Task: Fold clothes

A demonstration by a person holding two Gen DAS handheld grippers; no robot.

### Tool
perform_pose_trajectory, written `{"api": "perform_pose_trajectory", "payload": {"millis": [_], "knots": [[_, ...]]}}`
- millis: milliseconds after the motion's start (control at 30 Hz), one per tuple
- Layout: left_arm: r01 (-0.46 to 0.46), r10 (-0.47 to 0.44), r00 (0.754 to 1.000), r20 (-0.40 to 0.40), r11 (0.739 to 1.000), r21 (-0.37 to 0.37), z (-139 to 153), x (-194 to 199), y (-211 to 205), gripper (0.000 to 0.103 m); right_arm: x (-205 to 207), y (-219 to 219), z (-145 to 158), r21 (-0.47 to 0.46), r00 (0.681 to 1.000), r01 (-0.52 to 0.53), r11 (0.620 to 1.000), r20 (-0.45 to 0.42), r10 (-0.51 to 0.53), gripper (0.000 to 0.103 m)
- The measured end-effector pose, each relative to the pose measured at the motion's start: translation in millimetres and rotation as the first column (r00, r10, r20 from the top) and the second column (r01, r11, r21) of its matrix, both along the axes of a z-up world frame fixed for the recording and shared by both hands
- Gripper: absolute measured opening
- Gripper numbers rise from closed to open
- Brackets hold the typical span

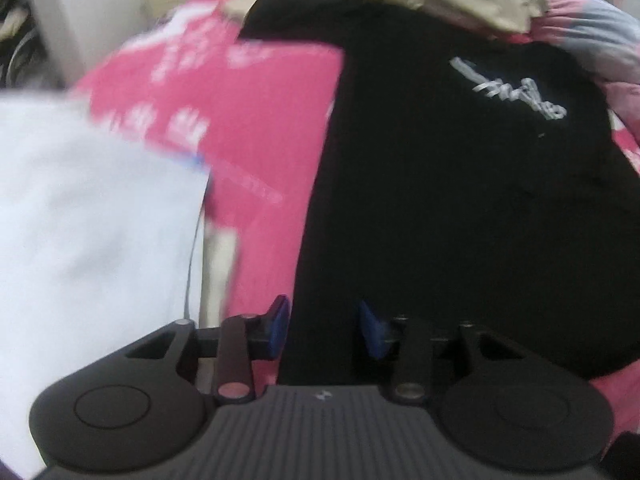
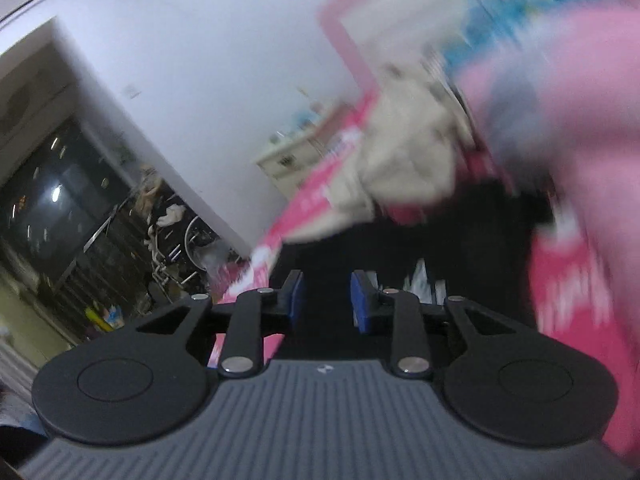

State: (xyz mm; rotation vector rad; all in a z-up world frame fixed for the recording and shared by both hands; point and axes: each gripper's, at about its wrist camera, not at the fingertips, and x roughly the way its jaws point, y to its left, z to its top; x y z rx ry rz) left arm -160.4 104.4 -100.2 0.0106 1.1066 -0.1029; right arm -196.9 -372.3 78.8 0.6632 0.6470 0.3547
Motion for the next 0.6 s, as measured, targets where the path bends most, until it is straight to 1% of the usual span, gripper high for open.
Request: {"api": "perform_pose_trajectory", "payload": {"millis": [33,67,133,200,233,333,400,433,467,500,533,567,600], "knots": [[-0.014,0.014,1.0,0.006,1.0,-0.013,0,-3,3,0.011,-9,1,-16,0.022,0.999,0.029,0.999,-0.044,-0.028,0.026],[-0.028,0.028,1.0,-0.002,0.999,-0.026,0,-5,7,0.002,-17,2,-30,0.03,0.995,0.059,0.998,-0.085,-0.056,0.026],[-0.062,0.061,0.998,-0.022,0.996,-0.056,5,-7,15,0.002,-34,3,-54,0.044,0.982,0.113,0.993,-0.155,-0.105,0.026],[-0.063,0.062,0.998,-0.03,0.998,-0.015,6,-9,17,0.002,-52,-2,-65,0.065,0.974,0.149,0.987,-0.181,-0.135,0.026],[-0.062,0.062,0.997,-0.042,0.998,-0.011,5,-10,17,0.002,-57,-5,-70,0.057,0.969,0.169,0.984,-0.192,-0.155,0.026],[-0.059,0.06,0.997,-0.056,0.998,0.005,1,-12,16,0.003,-56,-8,-80,-0.021,0.948,0.201,0.979,-0.245,-0.2,0.026],[-0.049,0.051,0.997,-0.057,0.999,0.023,1,-14,13,0.003,-49,-6,-89,-0.079,0.934,0.193,0.978,-0.291,-0.208,0.026],[-0.047,0.049,0.997,-0.06,0.998,0.032,1,-14,12,0.005,-43,-4,-93,-0.113,0.927,0.179,0.977,-0.312,-0.206,0.026],[-0.044,0.047,0.997,-0.064,0.998,0.044,2,-13,13,0.011,-42,-2,-97,-0.14,0.923,0.165,0.976,-0.327,-0.203,0.026],[-0.036,0.039,0.997,-0.064,0.998,0.06,6,-16,11,0.014,-40,0,-101,-0.16,0.919,0.151,0.976,-0.342,-0.198,0.026],[-0.03,0.035,0.998,-0.057,0.997,0.076,12,-20,10,0.024,-37,2,-105,-0.178,0.914,0.137,0.974,-0.356,-0.194,0.026],[-0.029,0.034,0.998,-0.046,0.995,0.093,18,-23,10,0.03,-37,5,-109,-0.197,0.911,0.124,0.973,-0.367,-0.19,0.026],[-0.026,0.03,0.999,-0.034,0.994,0.102,25,-27,11,0.029,-36,8,-113,-0.216,0.907,0.109,0.97,-0.377,-0.186,0.026]]}}
